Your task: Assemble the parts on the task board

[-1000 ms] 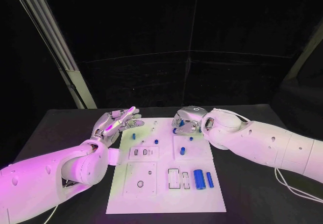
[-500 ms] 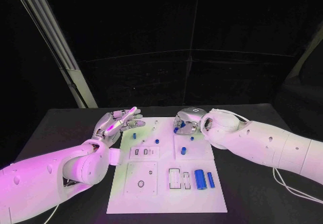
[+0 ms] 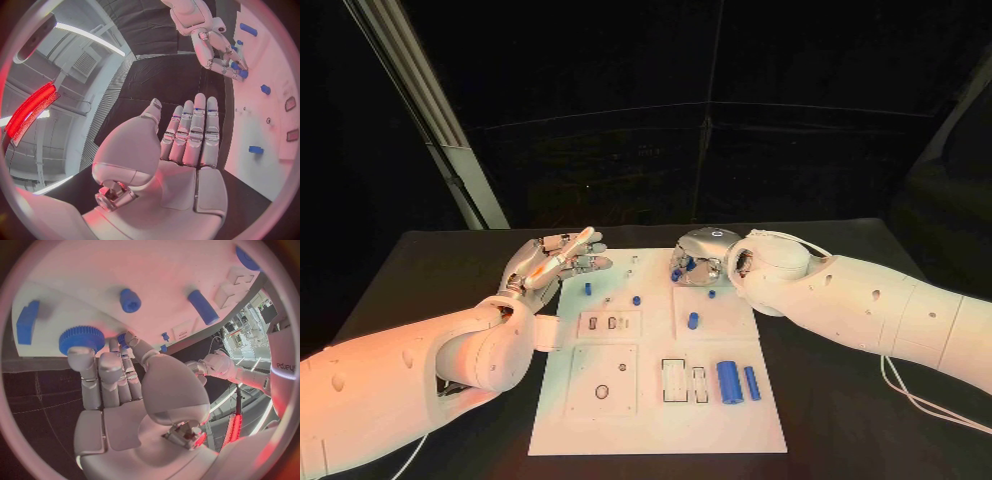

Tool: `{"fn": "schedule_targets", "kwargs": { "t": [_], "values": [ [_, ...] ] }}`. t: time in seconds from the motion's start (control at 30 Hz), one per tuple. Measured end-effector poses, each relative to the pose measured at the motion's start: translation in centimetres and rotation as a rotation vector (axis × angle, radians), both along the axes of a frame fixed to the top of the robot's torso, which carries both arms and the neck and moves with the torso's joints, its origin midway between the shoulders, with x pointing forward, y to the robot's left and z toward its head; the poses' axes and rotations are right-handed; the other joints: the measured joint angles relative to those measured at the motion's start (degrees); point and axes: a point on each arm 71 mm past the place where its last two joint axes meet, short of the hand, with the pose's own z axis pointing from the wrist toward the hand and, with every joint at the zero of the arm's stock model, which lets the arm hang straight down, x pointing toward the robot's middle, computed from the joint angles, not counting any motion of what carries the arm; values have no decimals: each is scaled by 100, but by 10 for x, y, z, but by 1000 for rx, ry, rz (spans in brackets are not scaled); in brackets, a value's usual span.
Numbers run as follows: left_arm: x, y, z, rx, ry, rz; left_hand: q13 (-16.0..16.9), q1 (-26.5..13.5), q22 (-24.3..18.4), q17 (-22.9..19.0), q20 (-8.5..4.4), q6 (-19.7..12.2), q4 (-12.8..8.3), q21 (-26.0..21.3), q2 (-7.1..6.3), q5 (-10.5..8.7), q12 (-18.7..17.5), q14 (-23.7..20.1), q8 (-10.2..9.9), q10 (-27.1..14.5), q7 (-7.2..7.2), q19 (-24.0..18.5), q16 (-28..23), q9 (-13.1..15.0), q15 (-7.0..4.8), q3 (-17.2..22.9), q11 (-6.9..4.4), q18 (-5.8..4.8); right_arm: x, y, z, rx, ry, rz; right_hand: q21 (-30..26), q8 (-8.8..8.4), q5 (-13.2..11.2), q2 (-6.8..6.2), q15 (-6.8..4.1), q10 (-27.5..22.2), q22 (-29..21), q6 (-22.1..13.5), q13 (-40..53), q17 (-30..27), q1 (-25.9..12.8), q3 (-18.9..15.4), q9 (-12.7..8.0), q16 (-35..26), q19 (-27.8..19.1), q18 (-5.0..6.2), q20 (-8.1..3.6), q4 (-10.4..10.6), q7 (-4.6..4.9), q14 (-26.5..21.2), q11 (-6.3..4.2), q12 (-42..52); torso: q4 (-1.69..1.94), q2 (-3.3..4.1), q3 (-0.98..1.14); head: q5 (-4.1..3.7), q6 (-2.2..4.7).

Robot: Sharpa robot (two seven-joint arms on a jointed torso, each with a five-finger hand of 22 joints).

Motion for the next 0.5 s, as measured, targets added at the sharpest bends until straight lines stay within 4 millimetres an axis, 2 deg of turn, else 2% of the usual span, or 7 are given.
{"fn": "schedule_targets", "kwargs": {
  "t": [0.17, 0.23, 0.3, 0.33, 0.5],
  "values": [
    [0, 1, 0, 1, 1, 1, 0, 0, -3, 0, 0, 0, 0, -2, 0, 0, 0, 0, 0, 0, 0, 0, 0, -4, 0, 0, 0, 0, -1, -1, 0, 5, -10, -1, 217, 43, -23, 57, 0, 271, 336, 215, 24, 146, -60, 161, 5, 152, 131, 1, -37, 112, -54, 0, -64, 43, -5, 3, 3, 4, -8],
    [0, 1, 0, 1, 2, 1, 0, 0, -3, 0, 0, 0, -11, -1, 0, 0, 0, 0, 0, 0, 0, 0, 0, -4, 0, -11, 0, 0, -1, -3, 0, 10, -16, -3, 299, 78, -49, 42, -3, 369, 458, 295, 25, 186, -138, 223, 26, 212, 164, 2, -69, 174, -75, -3, -102, 43, -7, 3, 5, 4, -3],
    [0, 1, 0, 2, 3, 1, 0, 0, -3, -1, 0, 0, -15, -1, 0, 0, 0, 0, 0, 0, 0, 0, 0, -4, 0, -16, 0, 0, -2, -3, 0, 16, -24, -5, 346, 99, -50, 19, -43, 418, 527, 327, 25, 203, -188, 284, 33, 218, 170, -90, -76, 236, -89, 0, -135, 43, -8, 3, 6, 9, -1],
    [0, 1, 0, 2, 3, 1, 0, 0, -3, -1, 0, 0, -16, -1, 0, 0, 0, 0, 0, 0, 0, 0, 0, -4, 0, -16, 0, 0, -2, -3, 1, 18, -27, -6, 346, 99, -51, 20, -43, 449, 542, 334, 25, 203, -188, 299, 34, 237, 170, -90, -76, 250, -96, 0, -141, 43, -9, 3, 6, 10, -1],
    [1, 2, 0, 3, 4, 2, 0, 0, -3, -1, 0, 0, -15, -1, 0, 0, 0, 0, 0, 0, 0, 0, 0, -4, 0, -16, 0, -1, -2, -1, 5, 43, -57, -12, 379, 98, -123, 18, -43, 518, 596, 364, 25, 203, -203, 373, 35, 275, 190, -89, -96, 363, -79, 0, -153, 43, -10, 6, 5, 1, 7]
  ]
}}
